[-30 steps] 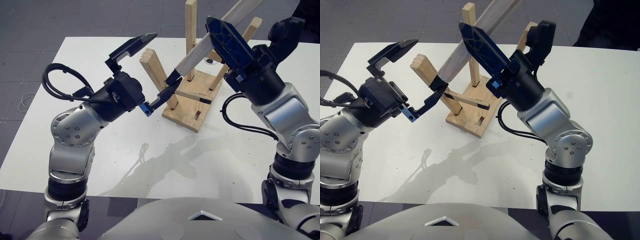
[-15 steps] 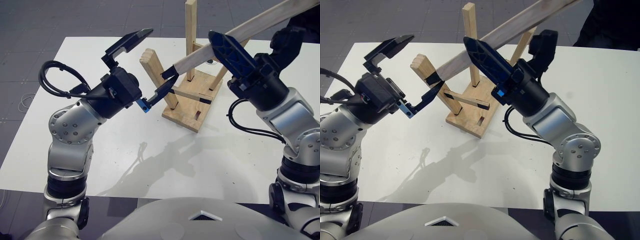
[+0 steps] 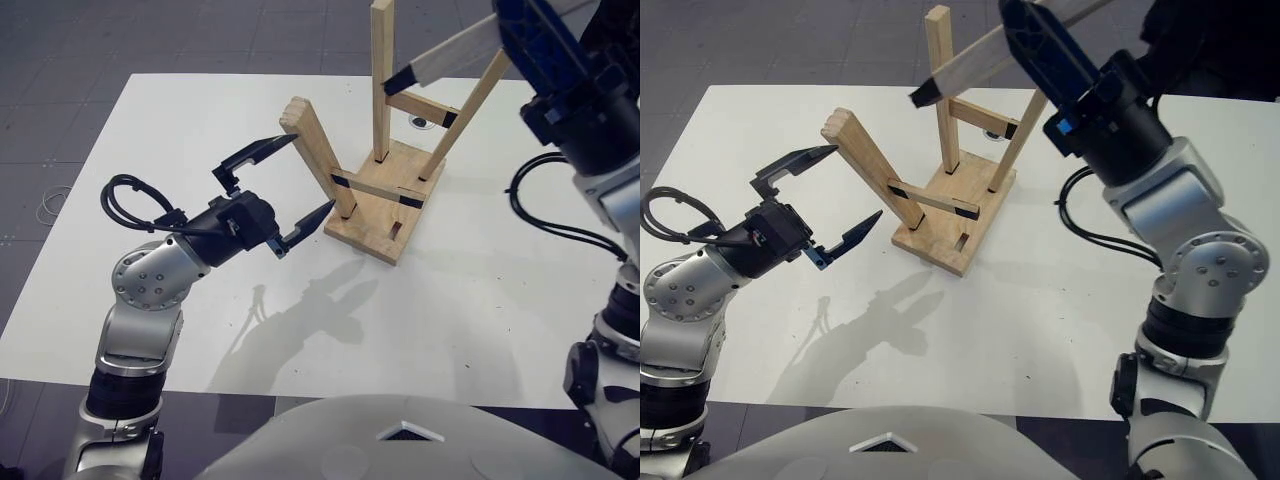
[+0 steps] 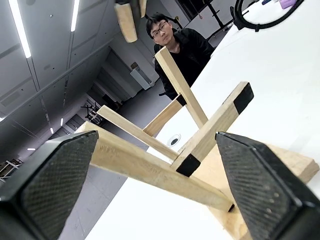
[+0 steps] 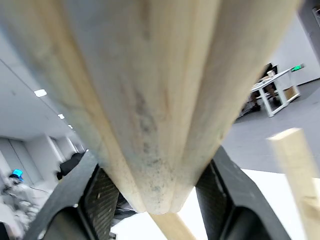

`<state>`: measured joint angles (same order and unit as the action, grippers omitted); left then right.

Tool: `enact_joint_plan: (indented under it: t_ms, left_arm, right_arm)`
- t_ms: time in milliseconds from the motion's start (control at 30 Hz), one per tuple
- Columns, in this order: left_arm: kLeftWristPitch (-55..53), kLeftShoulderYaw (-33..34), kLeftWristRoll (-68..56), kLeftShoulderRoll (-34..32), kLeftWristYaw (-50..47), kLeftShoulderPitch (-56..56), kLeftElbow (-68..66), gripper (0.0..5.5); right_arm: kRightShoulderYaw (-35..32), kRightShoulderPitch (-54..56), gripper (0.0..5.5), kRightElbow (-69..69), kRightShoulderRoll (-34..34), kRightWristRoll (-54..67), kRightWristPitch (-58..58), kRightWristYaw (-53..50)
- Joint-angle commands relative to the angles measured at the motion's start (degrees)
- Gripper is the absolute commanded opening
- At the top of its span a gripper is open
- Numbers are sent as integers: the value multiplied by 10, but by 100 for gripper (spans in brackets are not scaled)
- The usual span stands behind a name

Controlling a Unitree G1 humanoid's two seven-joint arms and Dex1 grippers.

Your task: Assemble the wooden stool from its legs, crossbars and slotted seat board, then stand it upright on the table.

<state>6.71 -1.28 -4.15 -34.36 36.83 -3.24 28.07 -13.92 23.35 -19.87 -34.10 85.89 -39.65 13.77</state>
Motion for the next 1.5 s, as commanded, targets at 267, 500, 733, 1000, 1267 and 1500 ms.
enact_joint_plan:
  t_ms: [267, 500, 733, 1000, 1267, 1500]
  left_arm:
    - [60, 4, 22, -26, 19, -25, -74, 434]
    - [119, -19, 48, -38, 40, -5, -187, 434]
    - [148, -43, 80, -31, 31, 26, -256, 434]
    - [149, -49, 79, -27, 28, 23, -251, 434]
    - [148, -48, 71, -30, 31, 8, -238, 434]
    - [142, -49, 68, -31, 32, 2, -228, 434]
  right_arm:
    - [-42, -80, 203, 39, -90, -126, -32, 175]
    - [-9, -159, 203, 38, -92, -261, 15, 291]
    - [67, -210, 203, 14, -48, -390, 107, 354]
    - [109, -232, 203, 79, 8, -505, 246, 404]
    - [140, -232, 203, 109, 46, -554, 315, 426]
    - [152, -206, 203, 142, 65, -581, 347, 431]
